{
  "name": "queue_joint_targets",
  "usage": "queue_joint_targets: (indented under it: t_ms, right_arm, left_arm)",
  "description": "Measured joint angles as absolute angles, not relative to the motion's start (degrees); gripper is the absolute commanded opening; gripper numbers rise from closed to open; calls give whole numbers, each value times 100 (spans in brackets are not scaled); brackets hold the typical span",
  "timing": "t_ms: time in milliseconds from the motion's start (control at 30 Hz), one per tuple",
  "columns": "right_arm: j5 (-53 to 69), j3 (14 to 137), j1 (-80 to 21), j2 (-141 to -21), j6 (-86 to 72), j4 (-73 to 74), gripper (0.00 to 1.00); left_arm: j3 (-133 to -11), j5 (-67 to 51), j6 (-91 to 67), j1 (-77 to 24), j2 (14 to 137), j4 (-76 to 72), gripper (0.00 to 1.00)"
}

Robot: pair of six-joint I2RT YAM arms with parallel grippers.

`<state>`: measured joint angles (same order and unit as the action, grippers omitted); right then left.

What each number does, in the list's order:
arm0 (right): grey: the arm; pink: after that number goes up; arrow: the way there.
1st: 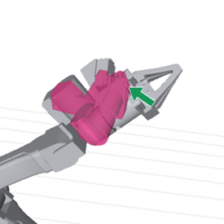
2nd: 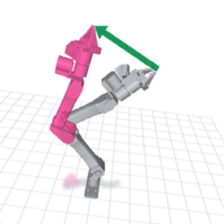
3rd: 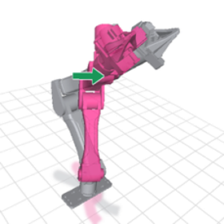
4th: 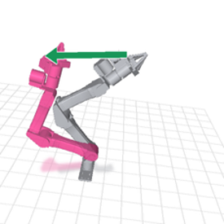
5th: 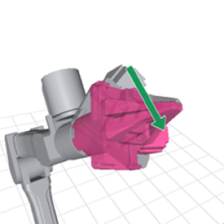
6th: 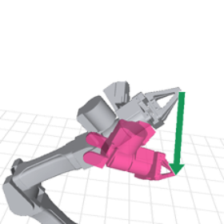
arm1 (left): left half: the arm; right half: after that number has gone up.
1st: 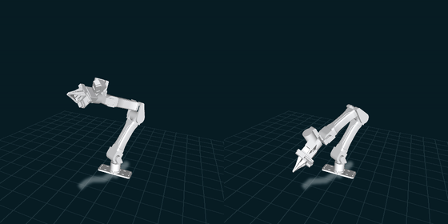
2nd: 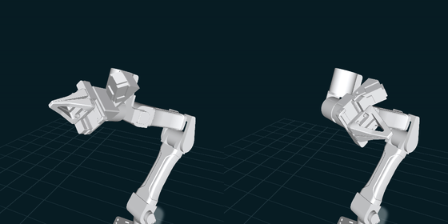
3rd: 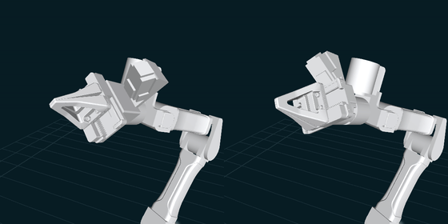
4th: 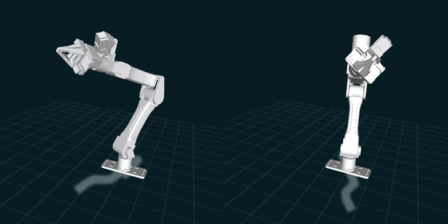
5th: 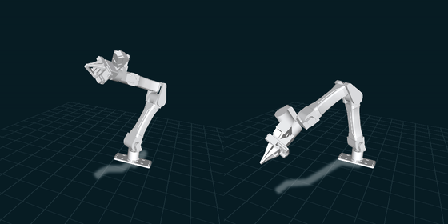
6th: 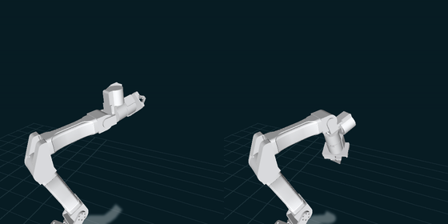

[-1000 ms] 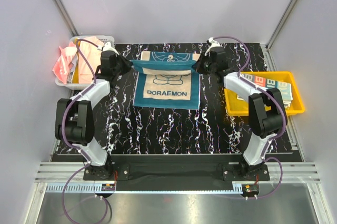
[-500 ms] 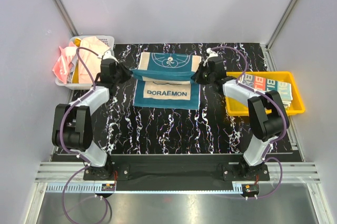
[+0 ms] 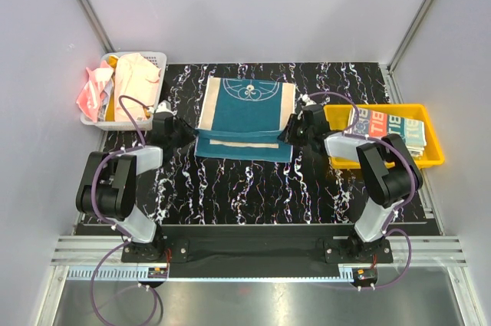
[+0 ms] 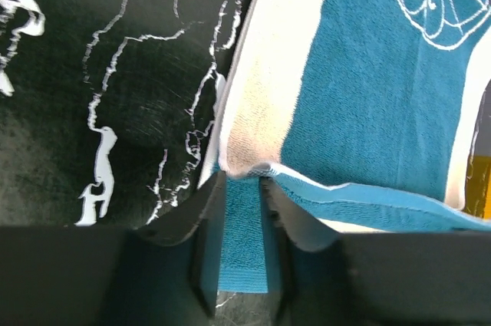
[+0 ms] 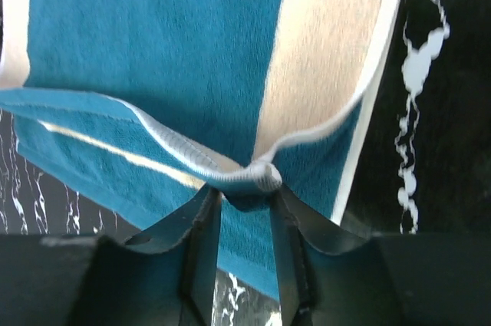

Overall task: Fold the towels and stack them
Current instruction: Fold the towel

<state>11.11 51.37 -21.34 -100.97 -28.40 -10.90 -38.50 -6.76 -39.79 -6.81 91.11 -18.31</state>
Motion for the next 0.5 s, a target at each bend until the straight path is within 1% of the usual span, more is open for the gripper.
queue_joint_targets:
  t_ms: [33,100,267,333,400,500]
  right_arm:
    - [1107,5061,-2150,-10047,-2858,-1079,39]
    - [1057,4967,-2174,-9902,-2880,-989,44]
    - [858,4851,-2178,-9271,-2969,-727,50]
    - [716,4792,-2182,-8960,-3004,-600,50]
    - [550,4751,-2182,-8665,-3041,-440,52]
    - [355,4740,-2182,-8442,-3068,-283,52]
  left_arm:
    - [-3837,-707,-3992,-692,9111,-1859,31]
    - [-3813,-760,-3997,-733,9091,-1900,33]
    - [-3590,-871,-3997,-805,8694,-1870,34]
    - [-3509,-869,-3992,-808,8440,-1750,34]
    - [-3457,-862,-3988,-808,8176,-1590,34]
    - [-3435,-816,-3957,-808,7808,-1391,35]
